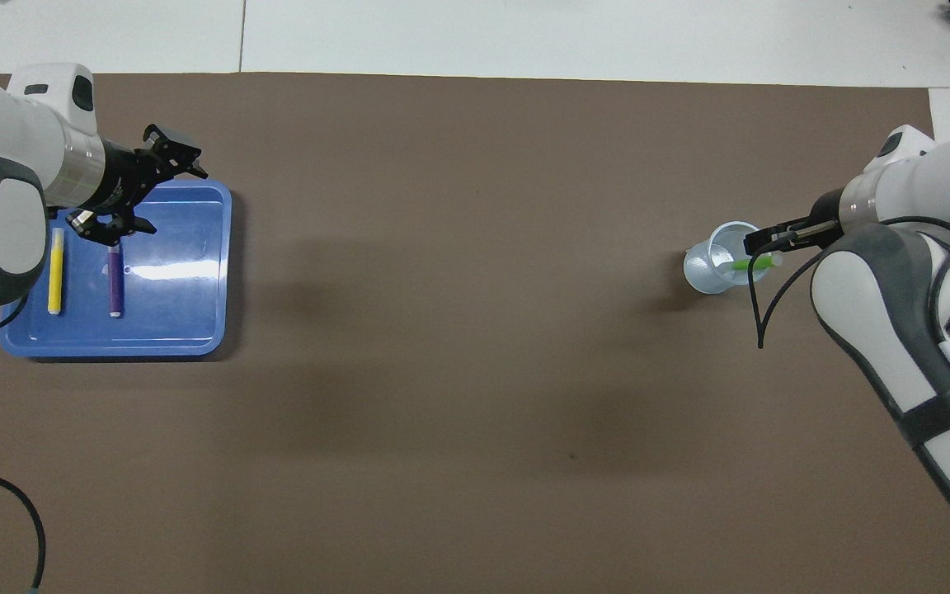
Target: Transfer and insert pens with both arms
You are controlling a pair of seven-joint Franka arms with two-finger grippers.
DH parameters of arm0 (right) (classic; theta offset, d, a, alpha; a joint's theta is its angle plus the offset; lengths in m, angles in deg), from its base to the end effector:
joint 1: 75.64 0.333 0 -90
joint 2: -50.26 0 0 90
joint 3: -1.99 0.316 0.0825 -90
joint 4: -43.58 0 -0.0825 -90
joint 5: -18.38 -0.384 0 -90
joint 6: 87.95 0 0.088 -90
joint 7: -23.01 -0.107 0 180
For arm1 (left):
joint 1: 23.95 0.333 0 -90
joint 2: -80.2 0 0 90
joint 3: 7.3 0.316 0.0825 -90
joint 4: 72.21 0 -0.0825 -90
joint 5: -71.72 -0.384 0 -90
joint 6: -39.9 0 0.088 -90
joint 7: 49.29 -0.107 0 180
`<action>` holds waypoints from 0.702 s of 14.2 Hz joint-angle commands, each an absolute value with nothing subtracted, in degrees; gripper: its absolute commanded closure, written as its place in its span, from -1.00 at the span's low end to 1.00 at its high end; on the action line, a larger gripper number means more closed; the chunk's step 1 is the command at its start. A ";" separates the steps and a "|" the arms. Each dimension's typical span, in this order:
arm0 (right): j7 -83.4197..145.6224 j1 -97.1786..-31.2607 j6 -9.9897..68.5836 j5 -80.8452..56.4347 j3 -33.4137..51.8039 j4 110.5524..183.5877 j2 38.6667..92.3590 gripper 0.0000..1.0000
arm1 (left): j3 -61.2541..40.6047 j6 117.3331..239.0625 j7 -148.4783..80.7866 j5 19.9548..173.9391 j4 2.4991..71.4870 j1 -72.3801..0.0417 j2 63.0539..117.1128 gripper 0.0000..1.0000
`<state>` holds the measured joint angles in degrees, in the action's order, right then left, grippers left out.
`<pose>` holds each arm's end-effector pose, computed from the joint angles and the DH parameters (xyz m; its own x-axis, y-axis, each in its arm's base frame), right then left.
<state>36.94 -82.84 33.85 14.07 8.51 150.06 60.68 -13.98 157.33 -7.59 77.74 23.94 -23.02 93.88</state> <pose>0.6148 -0.0071 0.4305 0.9771 0.1861 0.1030 0.1933 -0.9790 -0.0646 0.6422 -0.0644 0.4748 0.7800 0.6256 0.0132 0.6135 -0.7688 0.1806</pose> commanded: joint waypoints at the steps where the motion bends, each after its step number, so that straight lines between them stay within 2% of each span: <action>1: 36.11 -83.55 29.32 15.04 9.20 147.31 59.49 -0.59 | -13.63 155.48 -18.22 77.00 24.38 -19.92 92.94 -1.00; 8: 36.11 -84.52 12.18 14.87 9.03 138.34 54.84 -0.65 | -13.63 157.49 -46.45 67.68 25.97 -15.52 93.64 -1.00; 10: 36.20 -85.05 7.27 14.43 9.29 134.84 53.95 -0.68 | -13.63 161.26 -47.36 67.59 29.29 -15.25 94.52 -1.00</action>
<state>36.86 -83.98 11.64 14.08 8.47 138.38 54.23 -13.23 157.21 -45.03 68.86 25.77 -16.17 94.25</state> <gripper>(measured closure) 0.167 0.000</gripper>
